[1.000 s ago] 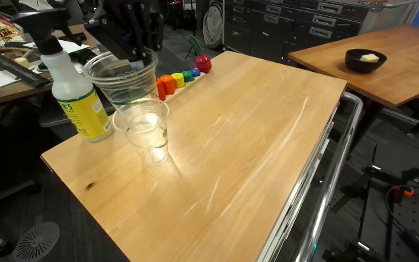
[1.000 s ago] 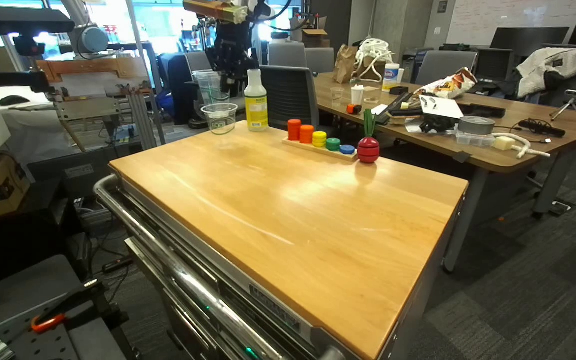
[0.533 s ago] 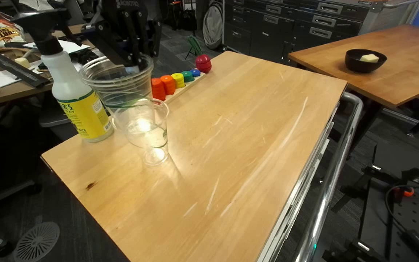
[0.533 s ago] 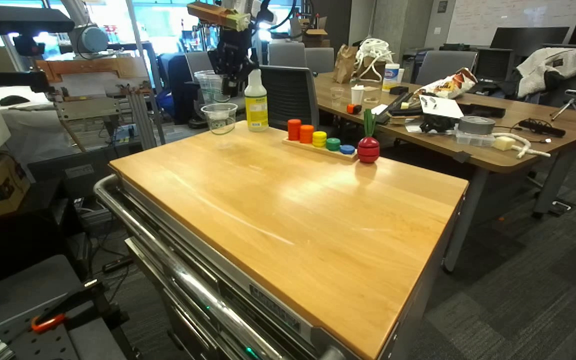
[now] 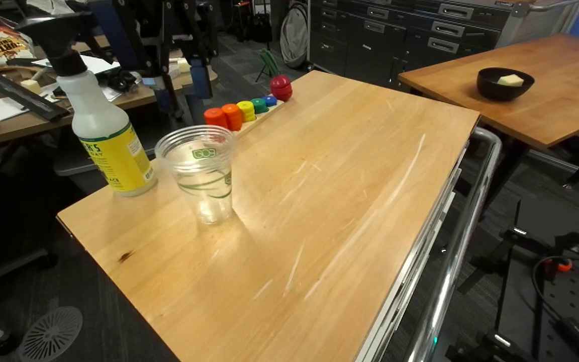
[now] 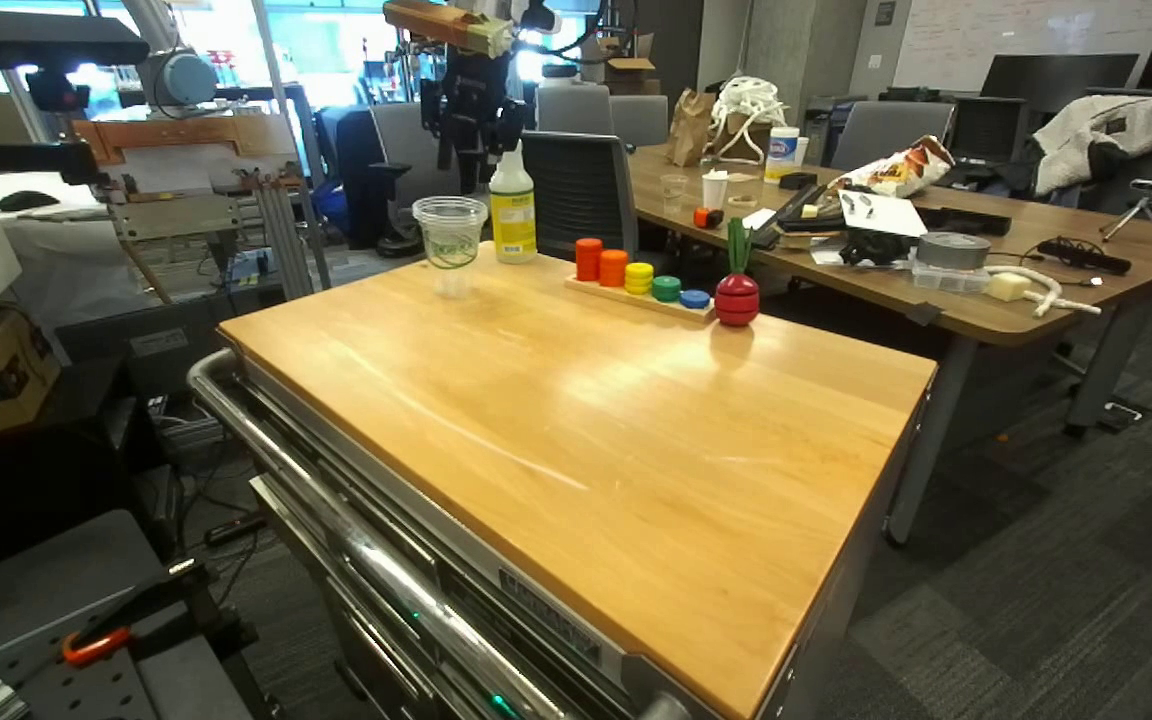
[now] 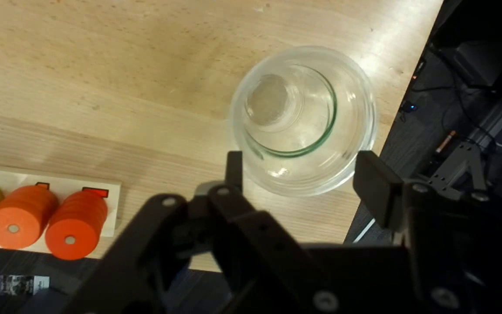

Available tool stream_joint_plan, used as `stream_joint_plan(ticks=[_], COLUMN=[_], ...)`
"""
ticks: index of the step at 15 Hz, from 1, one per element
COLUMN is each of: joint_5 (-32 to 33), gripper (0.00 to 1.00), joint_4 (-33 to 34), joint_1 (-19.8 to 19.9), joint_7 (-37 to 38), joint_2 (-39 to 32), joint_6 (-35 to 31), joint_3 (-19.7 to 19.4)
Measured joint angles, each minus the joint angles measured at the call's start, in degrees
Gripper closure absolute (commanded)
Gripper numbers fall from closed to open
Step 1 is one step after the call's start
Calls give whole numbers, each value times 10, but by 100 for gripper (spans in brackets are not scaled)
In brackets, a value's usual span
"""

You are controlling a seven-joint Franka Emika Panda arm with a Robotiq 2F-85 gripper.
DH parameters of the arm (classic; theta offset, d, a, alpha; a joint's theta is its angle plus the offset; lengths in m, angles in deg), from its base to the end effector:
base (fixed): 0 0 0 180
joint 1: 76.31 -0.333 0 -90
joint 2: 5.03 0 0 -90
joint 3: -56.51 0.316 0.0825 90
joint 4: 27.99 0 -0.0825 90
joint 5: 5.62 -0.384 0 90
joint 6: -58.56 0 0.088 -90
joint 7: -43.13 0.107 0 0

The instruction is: Stack the cups

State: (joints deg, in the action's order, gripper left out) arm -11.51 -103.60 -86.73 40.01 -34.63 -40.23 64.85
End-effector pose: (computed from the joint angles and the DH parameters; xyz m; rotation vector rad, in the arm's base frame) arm 0.6616 0.2133 0.4338 -2.9339 -0.5123 0.1930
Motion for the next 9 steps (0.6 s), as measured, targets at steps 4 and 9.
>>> stream_joint_plan(ticks=[4,9], joint_5=[5,30], gripper=[0,0], joint_4=[-10,-47], joint_1=[10,25], joint_7=[-23,-58], joint_2=[20,94], joint_6=[8,76], joint_3=[-1,-5])
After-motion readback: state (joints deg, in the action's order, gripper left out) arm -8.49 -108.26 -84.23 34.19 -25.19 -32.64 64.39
